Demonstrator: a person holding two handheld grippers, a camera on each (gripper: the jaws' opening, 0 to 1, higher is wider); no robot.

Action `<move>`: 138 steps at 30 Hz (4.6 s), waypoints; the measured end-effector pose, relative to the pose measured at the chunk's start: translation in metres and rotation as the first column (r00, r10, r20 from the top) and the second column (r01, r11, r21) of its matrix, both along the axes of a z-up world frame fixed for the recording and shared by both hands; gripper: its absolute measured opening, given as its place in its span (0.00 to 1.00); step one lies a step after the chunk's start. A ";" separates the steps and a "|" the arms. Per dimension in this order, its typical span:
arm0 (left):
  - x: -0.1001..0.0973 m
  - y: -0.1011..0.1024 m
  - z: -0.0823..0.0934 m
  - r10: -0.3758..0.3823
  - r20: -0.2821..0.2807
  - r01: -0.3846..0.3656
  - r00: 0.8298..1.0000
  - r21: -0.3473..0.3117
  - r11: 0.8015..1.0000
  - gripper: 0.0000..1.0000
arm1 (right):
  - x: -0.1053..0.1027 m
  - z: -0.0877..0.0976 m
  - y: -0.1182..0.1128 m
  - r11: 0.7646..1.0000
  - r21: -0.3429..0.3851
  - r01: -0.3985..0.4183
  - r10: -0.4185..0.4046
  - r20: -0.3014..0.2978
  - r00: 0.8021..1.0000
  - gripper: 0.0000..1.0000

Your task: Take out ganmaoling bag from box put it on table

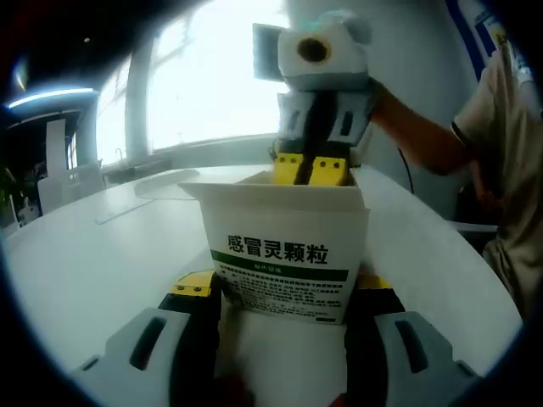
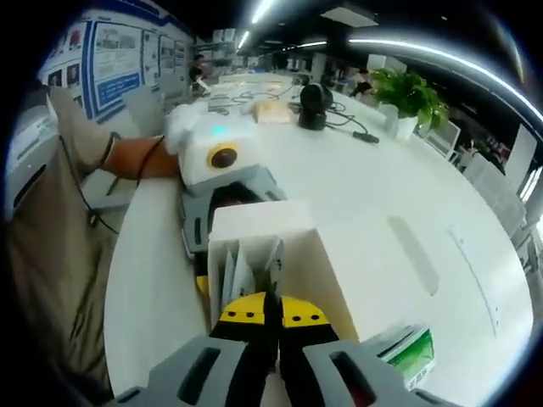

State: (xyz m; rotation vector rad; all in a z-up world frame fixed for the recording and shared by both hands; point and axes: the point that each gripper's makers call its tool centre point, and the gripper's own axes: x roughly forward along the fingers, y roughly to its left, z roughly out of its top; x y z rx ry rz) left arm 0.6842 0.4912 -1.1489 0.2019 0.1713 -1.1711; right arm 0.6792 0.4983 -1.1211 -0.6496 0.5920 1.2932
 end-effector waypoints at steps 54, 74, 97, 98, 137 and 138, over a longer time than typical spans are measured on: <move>0.000 0.000 0.000 -0.001 0.001 0.001 1.000 0.000 1.000 0.49 | 0.010 0.107 -0.058 0.821 0.497 0.281 -0.343 0.037 0.939 0.00; 0.000 0.000 0.000 -0.001 0.001 0.001 1.000 0.000 1.000 0.49 | 0.015 0.071 -0.131 0.560 0.587 0.585 -0.611 -0.184 0.770 0.00; 0.000 0.000 0.000 -0.002 0.001 0.002 1.000 0.000 1.000 0.49 | 0.021 0.002 -0.128 0.288 0.451 0.845 -0.536 -0.655 0.533 0.00; 0.000 0.000 0.000 -0.002 0.001 0.002 1.000 0.000 1.000 0.49 | 0.022 -0.002 -0.130 0.293 0.444 0.847 -0.558 -0.640 0.529 0.00; 0.000 0.000 0.001 -0.002 0.003 0.002 1.000 0.000 1.000 0.49 | 0.022 0.019 -0.161 0.559 0.478 0.678 -0.793 0.068 0.605 0.00; 0.000 0.000 0.001 -0.002 0.003 0.002 1.000 0.000 1.000 0.49 | 0.021 0.020 -0.162 0.561 0.478 0.676 -0.792 0.073 0.605 0.00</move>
